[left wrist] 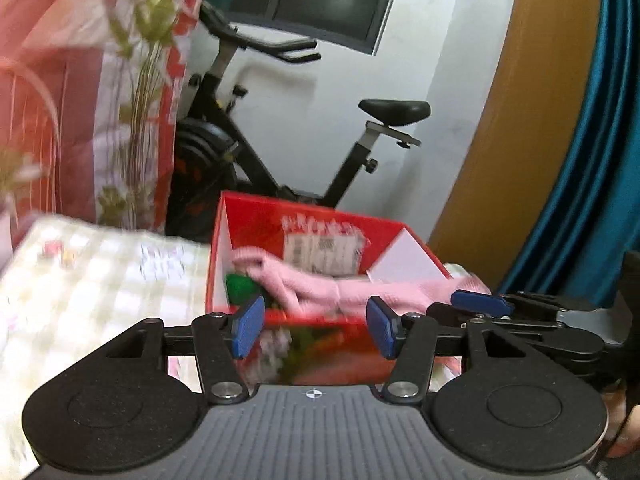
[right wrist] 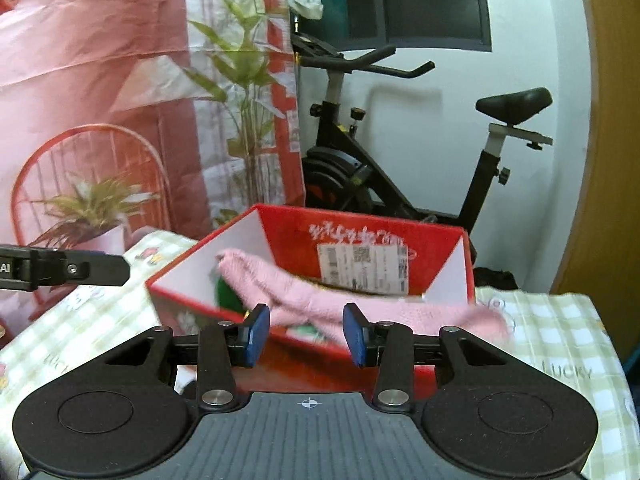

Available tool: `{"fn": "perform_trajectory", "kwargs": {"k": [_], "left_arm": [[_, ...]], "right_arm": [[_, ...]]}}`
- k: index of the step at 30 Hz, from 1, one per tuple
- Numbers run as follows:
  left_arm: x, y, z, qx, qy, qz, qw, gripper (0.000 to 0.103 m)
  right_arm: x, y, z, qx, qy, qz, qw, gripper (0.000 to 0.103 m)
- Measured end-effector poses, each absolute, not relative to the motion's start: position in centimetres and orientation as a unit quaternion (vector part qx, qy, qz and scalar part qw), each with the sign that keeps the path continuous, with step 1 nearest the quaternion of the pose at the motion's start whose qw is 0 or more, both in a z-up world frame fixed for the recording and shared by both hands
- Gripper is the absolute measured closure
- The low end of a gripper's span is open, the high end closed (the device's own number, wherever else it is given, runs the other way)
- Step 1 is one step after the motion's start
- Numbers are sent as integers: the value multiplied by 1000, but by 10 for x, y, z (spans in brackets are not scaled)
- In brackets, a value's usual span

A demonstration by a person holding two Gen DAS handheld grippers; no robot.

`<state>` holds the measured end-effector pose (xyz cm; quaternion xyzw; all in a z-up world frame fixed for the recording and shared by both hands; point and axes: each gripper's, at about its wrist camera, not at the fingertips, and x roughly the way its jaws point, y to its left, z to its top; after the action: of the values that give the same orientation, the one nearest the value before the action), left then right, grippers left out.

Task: Organize soft objects

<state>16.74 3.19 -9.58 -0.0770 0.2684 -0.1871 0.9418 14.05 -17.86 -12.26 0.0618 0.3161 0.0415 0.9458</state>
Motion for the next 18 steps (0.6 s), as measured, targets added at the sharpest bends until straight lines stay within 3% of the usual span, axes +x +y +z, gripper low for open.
{"fn": "perform_trajectory", "kwargs": {"k": [10,18], "left_arm": [[149,32,-156,-87,341,-188,917,46],[149,25,-193,-91,379,-183,902,47]], "right_arm": [[71,-169,-155,108,327,40,938,67],[60,-154,-194,128,381,46,914,72]]}}
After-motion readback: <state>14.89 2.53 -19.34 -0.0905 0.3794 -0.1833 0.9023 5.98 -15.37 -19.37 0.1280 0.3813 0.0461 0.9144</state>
